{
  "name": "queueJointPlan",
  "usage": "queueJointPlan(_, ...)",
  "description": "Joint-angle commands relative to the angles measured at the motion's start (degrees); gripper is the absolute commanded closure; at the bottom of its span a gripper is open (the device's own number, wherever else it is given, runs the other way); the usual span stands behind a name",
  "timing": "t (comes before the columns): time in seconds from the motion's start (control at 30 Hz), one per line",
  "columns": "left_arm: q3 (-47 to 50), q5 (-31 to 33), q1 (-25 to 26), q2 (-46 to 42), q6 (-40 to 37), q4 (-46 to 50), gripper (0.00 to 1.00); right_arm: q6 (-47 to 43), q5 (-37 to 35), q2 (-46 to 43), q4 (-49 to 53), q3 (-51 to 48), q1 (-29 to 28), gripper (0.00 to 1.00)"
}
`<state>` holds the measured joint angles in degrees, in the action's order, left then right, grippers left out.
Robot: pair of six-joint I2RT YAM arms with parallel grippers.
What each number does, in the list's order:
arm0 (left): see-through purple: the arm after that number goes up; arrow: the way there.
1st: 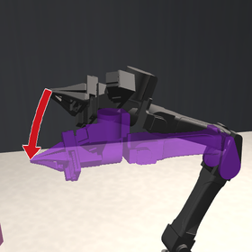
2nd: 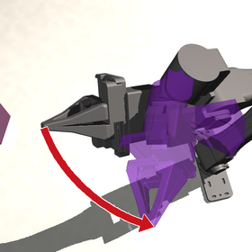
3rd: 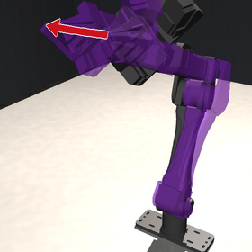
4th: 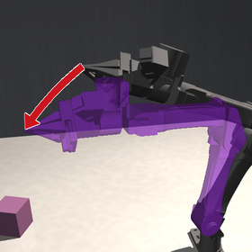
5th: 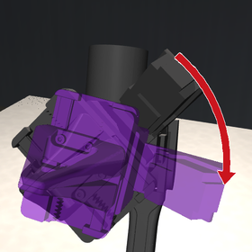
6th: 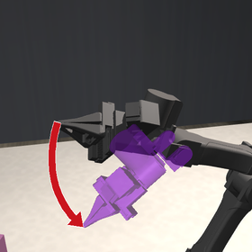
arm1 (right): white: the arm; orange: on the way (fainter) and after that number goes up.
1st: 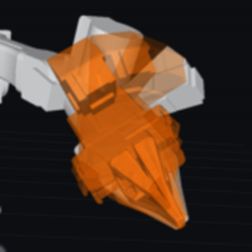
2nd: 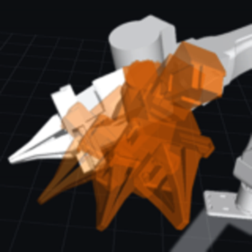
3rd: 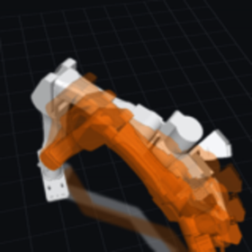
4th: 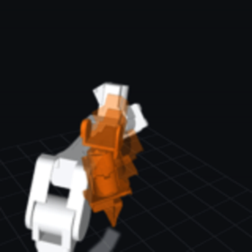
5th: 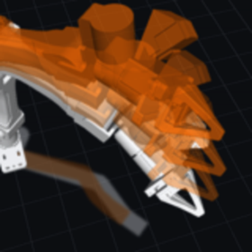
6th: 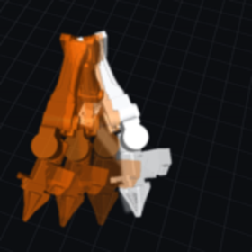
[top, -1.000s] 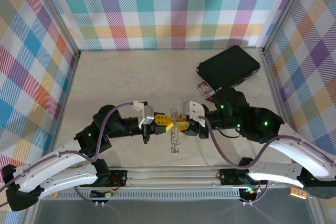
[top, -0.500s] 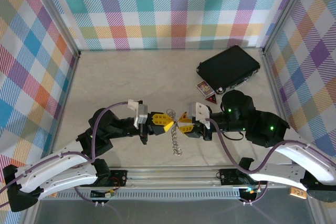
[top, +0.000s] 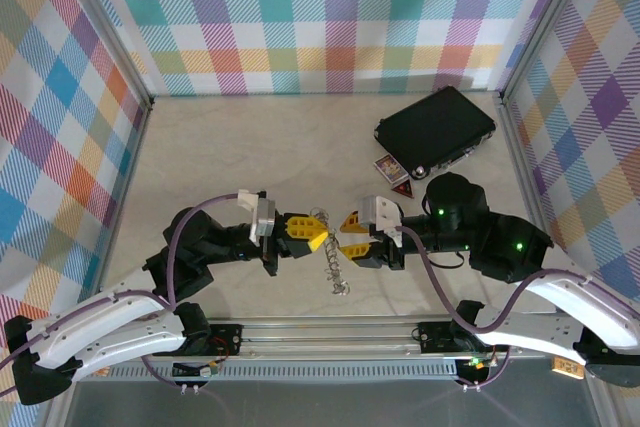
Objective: Put the keys on the keyring
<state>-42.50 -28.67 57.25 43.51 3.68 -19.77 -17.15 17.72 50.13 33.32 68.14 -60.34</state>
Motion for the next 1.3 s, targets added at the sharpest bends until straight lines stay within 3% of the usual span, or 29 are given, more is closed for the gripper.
queueJointPlan(0.0,-0.2,-1.6,0.1,-1.3,0.7,-4.5,1.00,1.6,3.0,-1.2,-3.4,-1.9,-0.2,0.63)
queueJointPlan(0.8,0.1,-0.7,0.1,-1.6,1.2,-4.8,1.00,9.2,9.4,-1.7,-18.5,-11.9,-0.1,0.68)
queueJointPlan(1.27,0.8,-0.6,0.1,-2.2,1.0,-4.3,1.00,11.1,10.1,-0.6,-22.2,-13.9,-0.1,0.50)
